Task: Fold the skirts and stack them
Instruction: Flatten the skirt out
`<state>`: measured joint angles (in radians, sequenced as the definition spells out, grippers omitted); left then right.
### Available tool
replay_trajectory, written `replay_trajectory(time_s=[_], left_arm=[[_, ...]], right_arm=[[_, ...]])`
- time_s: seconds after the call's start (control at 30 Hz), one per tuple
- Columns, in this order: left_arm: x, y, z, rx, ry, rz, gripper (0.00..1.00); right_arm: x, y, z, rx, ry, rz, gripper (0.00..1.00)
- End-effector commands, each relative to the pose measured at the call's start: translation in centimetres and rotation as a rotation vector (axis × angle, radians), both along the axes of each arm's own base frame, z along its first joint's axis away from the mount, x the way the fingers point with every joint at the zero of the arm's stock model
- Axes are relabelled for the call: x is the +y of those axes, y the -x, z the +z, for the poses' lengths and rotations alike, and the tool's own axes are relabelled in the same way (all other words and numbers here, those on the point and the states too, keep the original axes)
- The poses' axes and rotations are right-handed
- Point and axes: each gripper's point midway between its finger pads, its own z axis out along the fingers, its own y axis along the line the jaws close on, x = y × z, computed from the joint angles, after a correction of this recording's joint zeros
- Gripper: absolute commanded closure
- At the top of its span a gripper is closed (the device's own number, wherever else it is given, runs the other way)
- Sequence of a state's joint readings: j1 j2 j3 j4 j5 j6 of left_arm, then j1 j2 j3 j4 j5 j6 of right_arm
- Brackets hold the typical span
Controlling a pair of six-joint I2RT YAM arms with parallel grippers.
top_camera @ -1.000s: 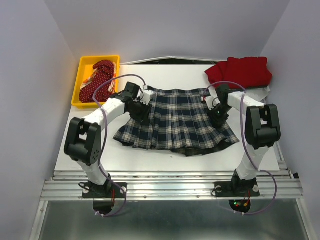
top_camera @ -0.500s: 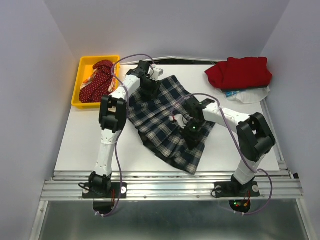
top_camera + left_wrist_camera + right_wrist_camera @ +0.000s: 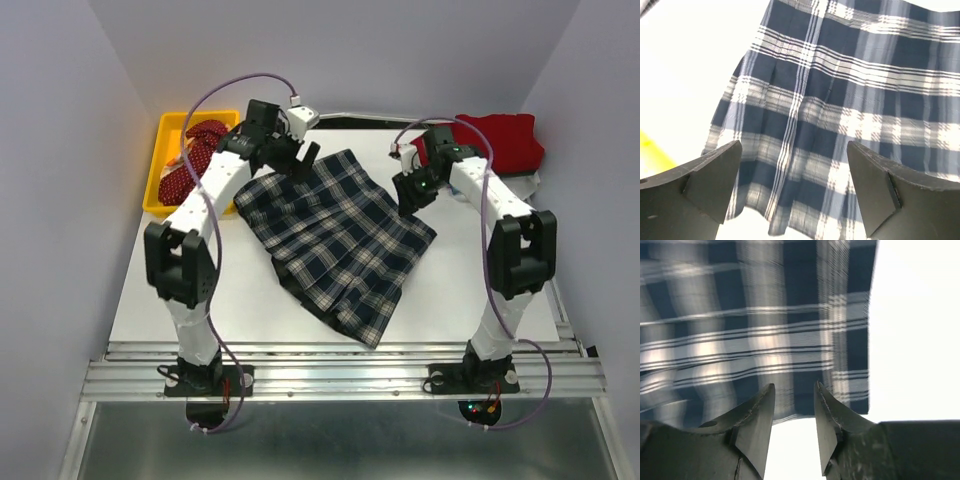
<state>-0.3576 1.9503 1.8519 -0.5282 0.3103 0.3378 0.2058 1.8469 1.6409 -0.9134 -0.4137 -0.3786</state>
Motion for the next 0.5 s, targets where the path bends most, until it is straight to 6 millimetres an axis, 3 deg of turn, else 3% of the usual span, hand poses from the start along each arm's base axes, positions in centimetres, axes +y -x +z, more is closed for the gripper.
replay_trajectory(time_s=[0.0, 0.07, 0.1, 0.17, 0.2, 0.27, 0.3, 0.33, 0.37, 0.4, 0.43, 0.47], left_arm=[[1.8, 5.7, -0.2, 0.048, -0.014, -0.048, 0.01], [1.8, 7.9, -0.9, 0.064, -0.002, -0.088, 0.01], [2.3, 9.5, -3.6, 0.122, -0.022, -0.087, 0.02], [2.5, 10.7, -5.2, 0.142, -0.037, -0.090, 0.07], [2.9, 11.8, -7.2, 0.192, -0.052, -0.086, 0.14], [3.0, 12.4, -8.7, 0.220, -0.064, -0.085, 0.21], [3.1, 12.6, -9.8, 0.245, -0.074, -0.084, 0.25], [3.1, 12.8, -11.2, 0.277, -0.088, -0.081, 0.30], [3.2, 12.7, -11.2, 0.272, -0.093, -0.076, 0.33], [3.3, 12.3, -12.2, 0.294, -0.106, -0.071, 0.39], [3.2, 12.1, -12.6, 0.301, -0.112, -0.072, 0.41], [3.0, 11.4, -13.5, 0.315, -0.120, -0.068, 0.43]], right_arm=[[-1.8, -1.5, -5.1, 0.019, 0.171, -0.001, 0.59], [-2.5, -1.9, -6.8, 0.029, 0.216, -0.008, 0.60], [-2.7, -1.7, -7.3, 0.035, 0.230, 0.002, 0.60], [-3.3, -1.1, -8.3, 0.057, 0.256, 0.008, 0.61], [-3.7, 0.1, -9.5, 0.090, 0.276, 0.024, 0.61], [-4.4, 1.9, -10.6, 0.133, 0.301, 0.041, 0.62], [-4.7, 2.9, -11.0, 0.156, 0.310, 0.051, 0.63], [-5.0, 5.3, -11.9, 0.204, 0.327, 0.081, 0.63], [-5.3, 6.5, -12.4, 0.230, 0.334, 0.091, 0.63], [-4.9, 8.0, -12.3, 0.235, 0.351, 0.126, 0.65], [-5.1, 10.7, -13.4, 0.292, 0.373, 0.158, 0.65], [-3.7, 12.6, -13.6, 0.307, 0.387, 0.222, 0.65]])
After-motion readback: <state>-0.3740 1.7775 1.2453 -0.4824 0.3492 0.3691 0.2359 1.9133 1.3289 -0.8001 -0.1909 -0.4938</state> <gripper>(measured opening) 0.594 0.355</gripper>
